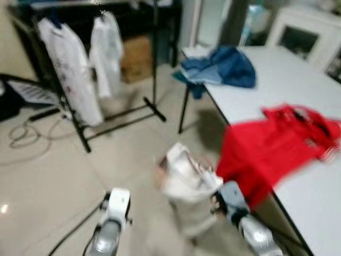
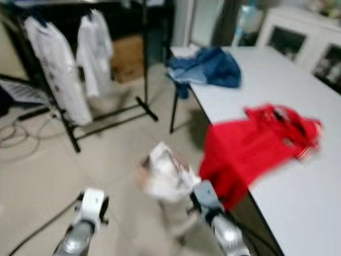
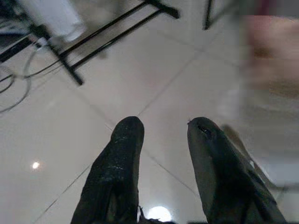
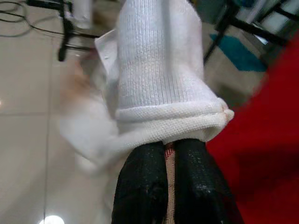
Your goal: Hang hanger
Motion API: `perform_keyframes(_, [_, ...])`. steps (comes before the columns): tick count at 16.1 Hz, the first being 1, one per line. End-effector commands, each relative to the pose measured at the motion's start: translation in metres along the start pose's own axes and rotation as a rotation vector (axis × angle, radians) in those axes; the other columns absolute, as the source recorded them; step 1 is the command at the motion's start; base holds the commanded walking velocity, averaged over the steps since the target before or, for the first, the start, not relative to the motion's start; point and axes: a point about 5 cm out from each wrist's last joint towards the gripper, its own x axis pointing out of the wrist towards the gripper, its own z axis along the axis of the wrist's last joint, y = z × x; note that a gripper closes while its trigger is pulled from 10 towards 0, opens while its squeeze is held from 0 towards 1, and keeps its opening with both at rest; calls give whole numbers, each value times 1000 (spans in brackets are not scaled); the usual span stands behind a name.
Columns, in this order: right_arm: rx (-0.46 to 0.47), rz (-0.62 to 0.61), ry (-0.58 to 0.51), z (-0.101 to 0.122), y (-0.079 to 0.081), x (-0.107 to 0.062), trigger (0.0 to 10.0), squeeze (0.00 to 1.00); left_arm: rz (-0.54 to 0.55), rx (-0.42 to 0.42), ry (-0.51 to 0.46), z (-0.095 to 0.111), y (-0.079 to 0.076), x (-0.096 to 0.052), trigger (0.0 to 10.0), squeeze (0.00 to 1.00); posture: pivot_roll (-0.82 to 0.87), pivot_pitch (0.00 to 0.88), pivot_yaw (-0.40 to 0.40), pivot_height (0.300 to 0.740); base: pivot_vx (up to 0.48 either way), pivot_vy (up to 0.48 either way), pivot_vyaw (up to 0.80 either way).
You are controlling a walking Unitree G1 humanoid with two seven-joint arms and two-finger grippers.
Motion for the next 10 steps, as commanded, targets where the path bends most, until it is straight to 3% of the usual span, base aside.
perform_keyframes(1, [-3,20,-67,17,5,11,10000,0,25,9,11,-3,11,0,10000,0,104,54,-45,740,469,0,800])
perform_keyframes(10, [32,2,-76,20,3,13,10000,0,18,15,5,-1,10,1,10000,0,102,53,-39,740,469,0,0])
